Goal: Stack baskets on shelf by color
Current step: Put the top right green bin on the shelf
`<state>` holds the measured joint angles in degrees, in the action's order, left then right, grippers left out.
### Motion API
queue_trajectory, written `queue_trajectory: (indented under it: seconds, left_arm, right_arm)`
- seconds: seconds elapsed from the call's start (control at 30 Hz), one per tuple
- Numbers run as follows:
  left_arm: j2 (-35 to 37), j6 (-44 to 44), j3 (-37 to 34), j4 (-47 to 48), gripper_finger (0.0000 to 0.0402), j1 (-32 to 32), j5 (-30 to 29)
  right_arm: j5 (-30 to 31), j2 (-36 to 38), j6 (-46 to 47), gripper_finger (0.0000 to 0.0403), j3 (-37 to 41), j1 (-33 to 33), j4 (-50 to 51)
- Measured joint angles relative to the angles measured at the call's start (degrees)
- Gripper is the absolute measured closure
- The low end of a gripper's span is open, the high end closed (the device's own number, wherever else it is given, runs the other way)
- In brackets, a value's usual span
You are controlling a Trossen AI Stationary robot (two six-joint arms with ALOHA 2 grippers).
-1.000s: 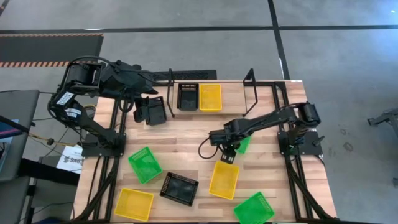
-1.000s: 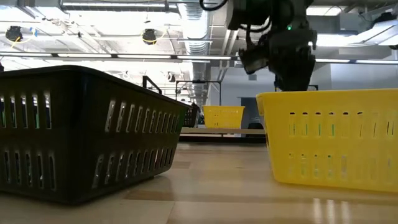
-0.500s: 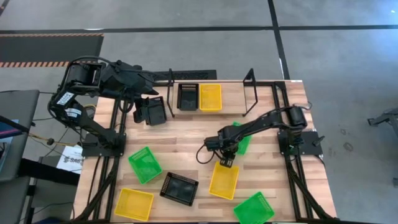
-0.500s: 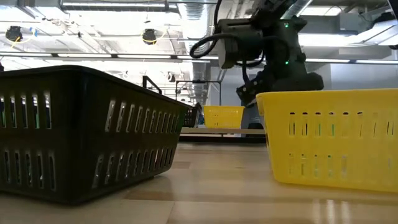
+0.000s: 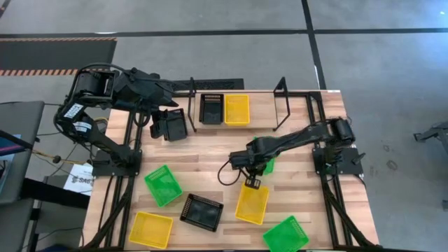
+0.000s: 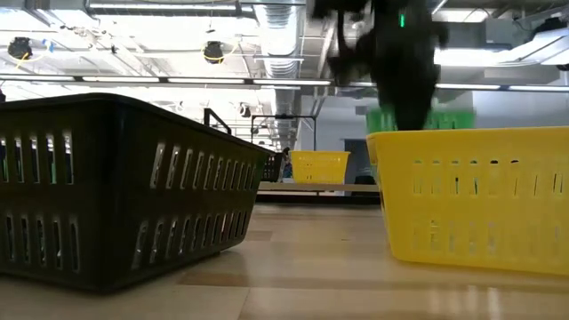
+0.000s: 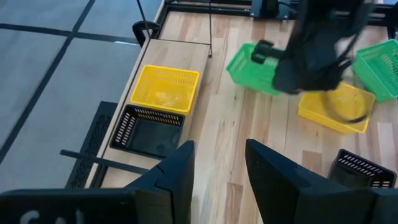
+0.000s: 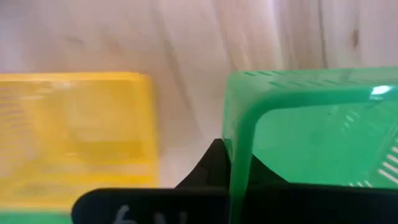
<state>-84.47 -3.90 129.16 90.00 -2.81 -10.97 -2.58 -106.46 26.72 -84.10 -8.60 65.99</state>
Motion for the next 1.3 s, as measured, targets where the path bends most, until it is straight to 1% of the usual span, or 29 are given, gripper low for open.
queue_trajectory:
  seconds: [0.13,0.2,0.27,0.33,0.47,0.57,0.63,0.77,0.83,0.93,1.1,1.3]
  left_arm:
    - [0.0,0.0,0.0,0.0,0.0269,0.0,0.0]
    - [0.0,-0.1,0.0,0.0,0.0269,0.0,0.0]
    - [0.0,0.0,0.0,0.0,0.0269,0.0,0.0]
    - [0.0,0.0,0.0,-0.1,0.0269,0.0,0.0]
    - [0.0,0.0,0.0,-0.1,0.0269,0.0,0.0]
    - [0.0,-0.3,0.0,0.0,0.0269,0.0,0.0]
    - [0.0,-0.3,0.0,0.0,0.0269,0.0,0.0]
    - [0.0,-1.0,0.0,0.0,0.0269,0.0,0.0]
    - [0.0,-1.4,0.0,0.0,0.0269,0.0,0.0]
    - [0.0,-1.7,0.0,0.0,0.0269,0.0,0.0]
    - [0.0,-1.8,0.0,0.0,0.0269,0.0,-1.5]
    - [0.0,-1.8,0.0,0.0,0.0269,0.0,-3.3]
  right_arm:
    - [2.1,4.3,-0.5,0.0400,-8.6,-2.3,2.7]
    - [4.5,6.6,-2.2,0.0401,-12.4,-3.3,4.1]
    - [7.4,8.7,-4.9,0.0401,-15.0,-3.4,7.0]
    - [8.8,10.0,-7.9,0.0401,-16.5,-2.2,10.6]
    - [9.0,11.5,-16.6,0.0401,-17.0,2.9,16.8]
    - [7.0,10.5,-23.9,0.0402,-16.9,8.2,19.1]
    - [4.7,9.4,-29.3,0.0402,-16.8,12.2,19.0]
    - [0.7,6.9,-38.2,0.0402,-16.8,19.7,15.5]
    - [0.1,5.9,-41.4,0.0402,-16.8,22.8,15.7]
    - [0.2,5.7,-44.6,0.0402,-16.8,27.2,17.5]
    - [1.0,5.7,-47.1,0.0402,-16.9,34.0,16.1]
    - [-1.5,3.6,-51.1,0.0402,-16.8,37.5,14.6]
